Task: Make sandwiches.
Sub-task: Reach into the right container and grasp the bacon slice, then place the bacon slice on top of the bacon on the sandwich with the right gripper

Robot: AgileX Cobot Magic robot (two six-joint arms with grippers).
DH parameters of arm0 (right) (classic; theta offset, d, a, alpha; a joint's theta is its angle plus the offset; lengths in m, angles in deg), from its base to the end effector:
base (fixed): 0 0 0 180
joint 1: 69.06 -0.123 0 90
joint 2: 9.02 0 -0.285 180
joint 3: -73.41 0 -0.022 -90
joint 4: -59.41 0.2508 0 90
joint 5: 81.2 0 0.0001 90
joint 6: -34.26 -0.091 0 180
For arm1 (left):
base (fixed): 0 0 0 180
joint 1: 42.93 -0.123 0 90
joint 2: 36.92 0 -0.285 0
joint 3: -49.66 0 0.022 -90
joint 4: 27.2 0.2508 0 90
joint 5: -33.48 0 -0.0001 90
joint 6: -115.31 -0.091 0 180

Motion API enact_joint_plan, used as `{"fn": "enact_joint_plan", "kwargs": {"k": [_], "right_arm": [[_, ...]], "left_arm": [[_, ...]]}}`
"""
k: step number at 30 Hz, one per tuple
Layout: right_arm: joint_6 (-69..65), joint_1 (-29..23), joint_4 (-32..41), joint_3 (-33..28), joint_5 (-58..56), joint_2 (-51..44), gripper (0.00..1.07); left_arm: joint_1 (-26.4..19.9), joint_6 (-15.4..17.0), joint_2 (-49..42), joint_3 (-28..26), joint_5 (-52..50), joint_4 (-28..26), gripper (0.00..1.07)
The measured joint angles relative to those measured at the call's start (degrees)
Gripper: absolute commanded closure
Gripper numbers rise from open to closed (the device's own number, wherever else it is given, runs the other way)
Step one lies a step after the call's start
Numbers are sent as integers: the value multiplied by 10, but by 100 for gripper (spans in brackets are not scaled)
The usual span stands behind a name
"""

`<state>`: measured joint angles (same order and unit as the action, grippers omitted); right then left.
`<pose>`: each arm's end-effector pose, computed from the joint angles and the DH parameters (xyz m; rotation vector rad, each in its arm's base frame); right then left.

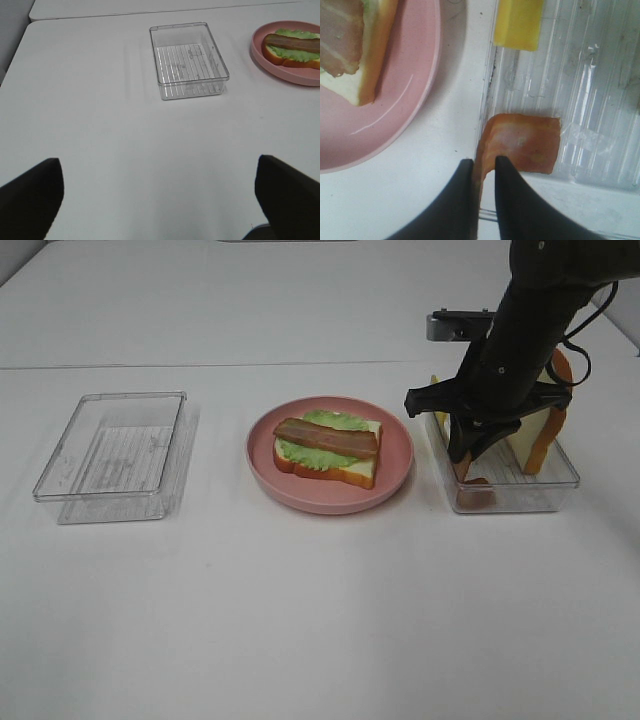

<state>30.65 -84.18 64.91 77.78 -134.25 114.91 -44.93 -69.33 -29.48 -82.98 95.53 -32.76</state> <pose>0.3842 0.1110 0.1649 -0.2237 3.0155 0.1518 -0.0091 -0.0081 0.2816 0.0542 2.0352 -0.0431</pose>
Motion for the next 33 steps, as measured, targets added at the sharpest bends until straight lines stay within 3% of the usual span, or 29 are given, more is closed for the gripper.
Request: {"fn": "enact_joint_plan", "kwargs": {"k": [1, 3, 11, 19, 24, 27, 33], "right_arm": [[0, 0, 0, 0, 0, 0, 97], [0, 0, 0, 0, -2, 0, 107], [-1, 0, -1, 7, -11, 0, 107], [-21, 0, 17, 61, -44, -34, 107], [-22, 0, 83, 132, -55, -62, 107], [-21, 0, 97, 140, -55, -62, 107], [19, -1, 226, 164, -25, -60, 107]], "left_arm": [[0, 0, 0, 0, 0, 0, 9], [0, 0, 0, 0, 0, 0, 9], [0, 0, 0, 0, 0, 0, 9], [0, 0, 0, 0, 0, 0, 9], [0, 0, 0, 0, 0, 1, 9], [0, 0, 0, 0, 0, 1, 9], [0, 0, 0, 0, 0, 2, 9]]}}
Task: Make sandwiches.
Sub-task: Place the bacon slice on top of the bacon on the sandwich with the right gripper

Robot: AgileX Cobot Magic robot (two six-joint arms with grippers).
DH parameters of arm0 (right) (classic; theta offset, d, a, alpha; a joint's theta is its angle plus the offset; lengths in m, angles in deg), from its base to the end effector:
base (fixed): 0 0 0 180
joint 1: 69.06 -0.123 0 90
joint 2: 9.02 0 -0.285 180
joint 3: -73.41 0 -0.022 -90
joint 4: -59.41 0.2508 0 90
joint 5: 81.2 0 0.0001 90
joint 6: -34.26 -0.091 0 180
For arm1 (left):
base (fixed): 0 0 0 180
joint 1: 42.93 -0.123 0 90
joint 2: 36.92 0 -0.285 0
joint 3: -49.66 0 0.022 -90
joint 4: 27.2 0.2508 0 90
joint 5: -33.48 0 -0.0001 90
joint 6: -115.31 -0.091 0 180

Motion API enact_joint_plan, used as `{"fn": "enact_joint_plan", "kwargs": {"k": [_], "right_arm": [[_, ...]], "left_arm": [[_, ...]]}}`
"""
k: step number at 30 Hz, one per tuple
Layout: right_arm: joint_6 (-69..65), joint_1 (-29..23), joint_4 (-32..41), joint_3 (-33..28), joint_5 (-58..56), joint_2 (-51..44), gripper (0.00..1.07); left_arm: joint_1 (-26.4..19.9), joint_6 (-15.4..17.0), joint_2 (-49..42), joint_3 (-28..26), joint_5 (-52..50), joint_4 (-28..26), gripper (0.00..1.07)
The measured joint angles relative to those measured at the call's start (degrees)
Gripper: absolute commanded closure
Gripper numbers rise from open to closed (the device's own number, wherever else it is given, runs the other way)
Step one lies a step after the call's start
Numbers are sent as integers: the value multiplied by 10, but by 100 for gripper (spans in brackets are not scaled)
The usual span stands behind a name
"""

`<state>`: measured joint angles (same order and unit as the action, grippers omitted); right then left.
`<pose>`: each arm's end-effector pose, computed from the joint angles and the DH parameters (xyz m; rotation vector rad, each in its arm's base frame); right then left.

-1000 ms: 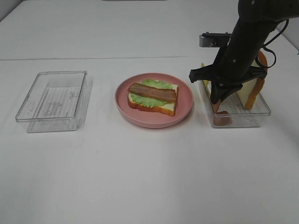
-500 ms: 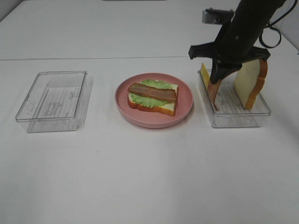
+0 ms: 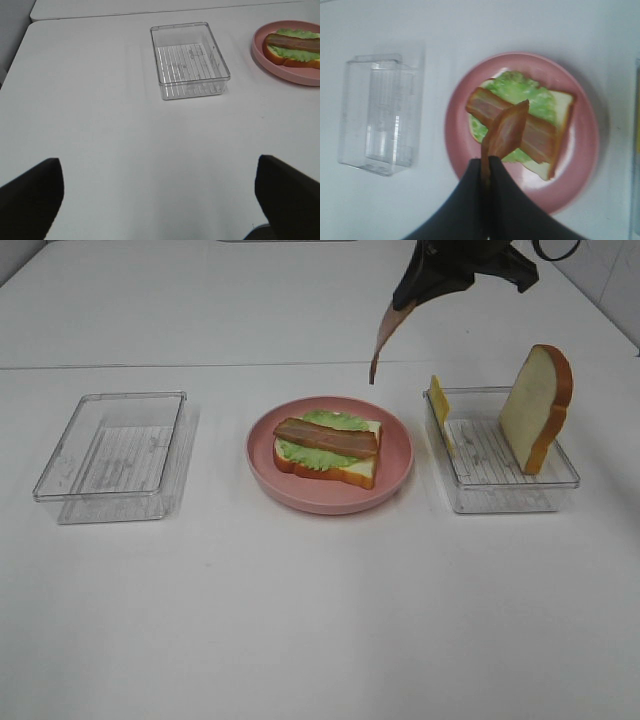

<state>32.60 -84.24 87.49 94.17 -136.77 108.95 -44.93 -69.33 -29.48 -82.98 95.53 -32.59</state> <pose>0.4037 0.1462 0.2929 -0.0712 2.6563 0.7233 -0.0091 -0.0079 0.2816 0.0540 2.0354 -0.0396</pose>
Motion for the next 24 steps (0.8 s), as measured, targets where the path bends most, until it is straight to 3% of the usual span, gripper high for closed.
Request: {"fn": "enact_joint_plan", "kwargs": {"k": [7, 15, 24], "right_arm": [[52, -44, 70, 1, 68, 46, 107], [59, -93, 84, 1, 104, 100, 107], [67, -105, 89, 1, 119, 143, 107]], "left_arm": [[0, 0, 0, 0, 0, 0, 9], [0, 0, 0, 0, 0, 2, 9], [0, 0, 0, 0, 0, 2, 9]]}}
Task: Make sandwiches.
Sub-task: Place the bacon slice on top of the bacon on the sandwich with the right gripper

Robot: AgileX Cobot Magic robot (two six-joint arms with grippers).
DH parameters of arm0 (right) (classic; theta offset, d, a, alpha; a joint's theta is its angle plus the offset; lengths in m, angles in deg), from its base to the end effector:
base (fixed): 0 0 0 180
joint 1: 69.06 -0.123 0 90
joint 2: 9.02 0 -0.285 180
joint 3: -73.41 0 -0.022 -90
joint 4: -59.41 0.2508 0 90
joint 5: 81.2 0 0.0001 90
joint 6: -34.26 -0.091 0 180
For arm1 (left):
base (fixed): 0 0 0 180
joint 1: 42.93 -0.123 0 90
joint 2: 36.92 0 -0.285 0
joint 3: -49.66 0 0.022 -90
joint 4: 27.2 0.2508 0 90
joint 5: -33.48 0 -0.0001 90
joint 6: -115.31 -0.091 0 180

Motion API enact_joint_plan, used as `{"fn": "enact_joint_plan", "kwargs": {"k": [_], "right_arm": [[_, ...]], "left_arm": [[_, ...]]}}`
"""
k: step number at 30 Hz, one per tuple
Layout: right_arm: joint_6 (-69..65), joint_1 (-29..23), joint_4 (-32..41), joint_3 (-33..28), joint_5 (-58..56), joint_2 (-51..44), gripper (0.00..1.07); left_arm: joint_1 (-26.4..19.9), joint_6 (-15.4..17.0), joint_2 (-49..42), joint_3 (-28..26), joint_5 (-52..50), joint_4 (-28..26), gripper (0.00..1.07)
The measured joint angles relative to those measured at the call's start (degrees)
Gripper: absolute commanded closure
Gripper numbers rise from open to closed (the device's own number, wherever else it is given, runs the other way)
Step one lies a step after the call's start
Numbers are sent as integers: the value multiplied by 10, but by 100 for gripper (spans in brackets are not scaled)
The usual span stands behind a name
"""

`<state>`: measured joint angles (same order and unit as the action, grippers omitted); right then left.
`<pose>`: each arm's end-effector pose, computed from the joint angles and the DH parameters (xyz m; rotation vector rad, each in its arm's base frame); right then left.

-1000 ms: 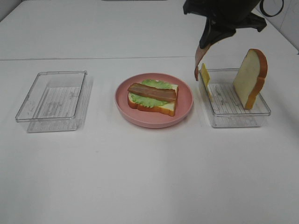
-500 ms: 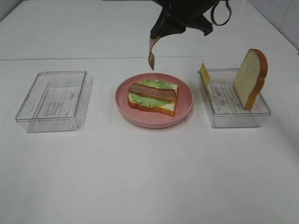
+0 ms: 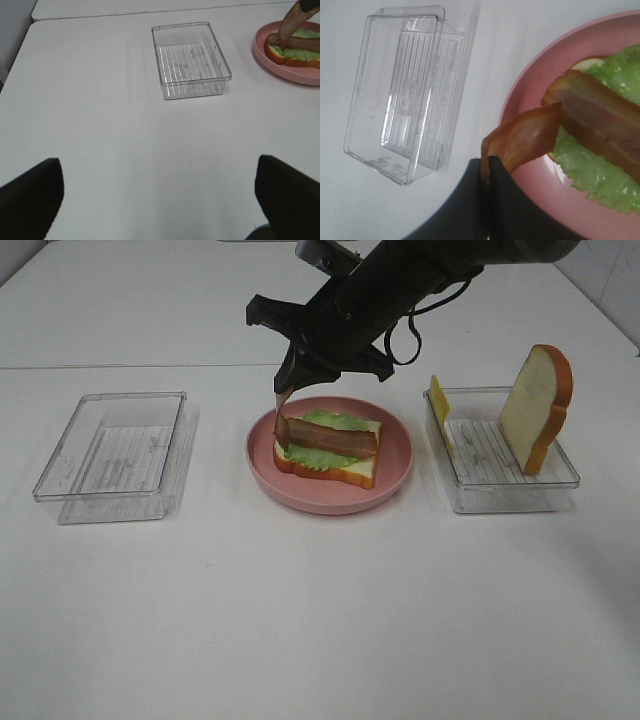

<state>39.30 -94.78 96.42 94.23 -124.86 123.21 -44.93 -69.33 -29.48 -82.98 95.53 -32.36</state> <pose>0.4124 0.2407 0.1922 -0.2150 2.6936 0.8484 -0.0091 -0.0076 0.2815 0.0537 2.0356 -0.0348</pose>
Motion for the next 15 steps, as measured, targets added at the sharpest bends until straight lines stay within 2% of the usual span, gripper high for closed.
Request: {"fn": "enact_joint_plan", "kwargs": {"k": [9, 15], "right_arm": [[0, 0, 5, 0, 0, 5, 107], [14, 0, 59, 0, 1, 5, 107]], "left_arm": [[0, 0, 0, 0, 0, 1, 9], [0, 0, 0, 0, 0, 1, 9]]}}
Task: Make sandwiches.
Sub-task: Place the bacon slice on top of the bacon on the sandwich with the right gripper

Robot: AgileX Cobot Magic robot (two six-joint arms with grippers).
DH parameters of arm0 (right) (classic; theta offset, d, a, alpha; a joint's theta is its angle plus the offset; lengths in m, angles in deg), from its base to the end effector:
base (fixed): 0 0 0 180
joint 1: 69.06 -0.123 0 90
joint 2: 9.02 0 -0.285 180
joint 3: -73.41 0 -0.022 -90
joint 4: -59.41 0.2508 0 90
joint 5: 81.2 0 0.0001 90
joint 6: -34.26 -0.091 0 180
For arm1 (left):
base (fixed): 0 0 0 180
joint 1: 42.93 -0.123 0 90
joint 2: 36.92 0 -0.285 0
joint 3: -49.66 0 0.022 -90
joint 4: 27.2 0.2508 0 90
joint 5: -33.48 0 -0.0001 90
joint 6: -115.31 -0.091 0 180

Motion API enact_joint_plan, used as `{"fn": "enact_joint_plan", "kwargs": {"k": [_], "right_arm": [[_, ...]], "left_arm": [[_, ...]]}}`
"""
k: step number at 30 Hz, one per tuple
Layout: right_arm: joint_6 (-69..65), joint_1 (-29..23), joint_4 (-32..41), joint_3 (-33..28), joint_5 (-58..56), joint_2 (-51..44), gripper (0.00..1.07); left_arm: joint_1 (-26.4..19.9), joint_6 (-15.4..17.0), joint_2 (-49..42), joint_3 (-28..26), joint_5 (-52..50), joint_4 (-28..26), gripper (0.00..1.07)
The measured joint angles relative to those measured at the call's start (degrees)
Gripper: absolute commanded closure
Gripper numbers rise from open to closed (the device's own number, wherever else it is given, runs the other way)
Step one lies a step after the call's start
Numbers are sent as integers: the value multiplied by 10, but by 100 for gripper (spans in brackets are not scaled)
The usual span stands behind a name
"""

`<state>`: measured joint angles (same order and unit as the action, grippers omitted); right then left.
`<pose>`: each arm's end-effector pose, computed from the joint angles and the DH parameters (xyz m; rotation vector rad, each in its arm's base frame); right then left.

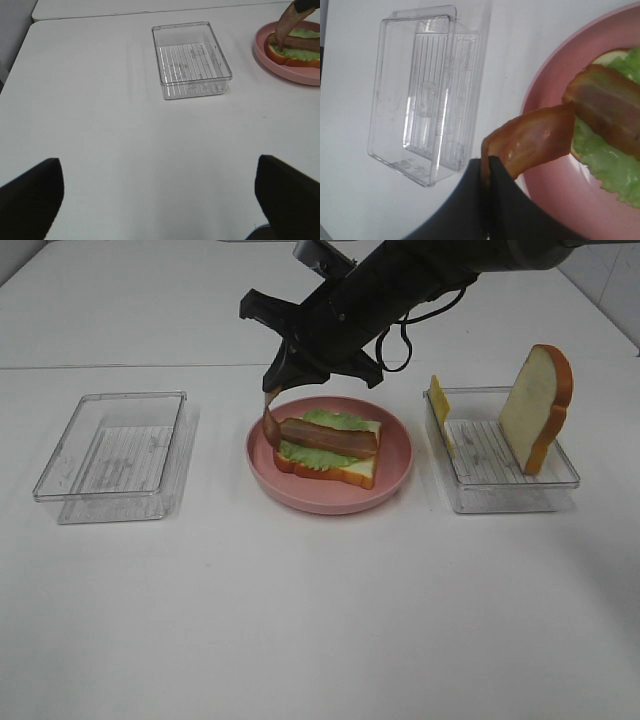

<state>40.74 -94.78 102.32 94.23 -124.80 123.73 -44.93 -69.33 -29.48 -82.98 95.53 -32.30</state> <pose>0.4123 0.2461 0.1917 -0.1582 2.6835 0.9552 -0.0091 -0.0075 0.2815 0.0536 2.0357 -0.0336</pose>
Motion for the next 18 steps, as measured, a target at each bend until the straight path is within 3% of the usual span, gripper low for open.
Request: {"fn": "enact_joint_plan", "kwargs": {"k": [9, 18], "right_arm": [[33, -1, 26, 0, 6, 2, 107], [31, 0, -48, 0, 13, 23, 107]], "left_arm": [[0, 0, 0, 0, -1, 0, 9], [0, 0, 0, 0, -1, 0, 9]]}}
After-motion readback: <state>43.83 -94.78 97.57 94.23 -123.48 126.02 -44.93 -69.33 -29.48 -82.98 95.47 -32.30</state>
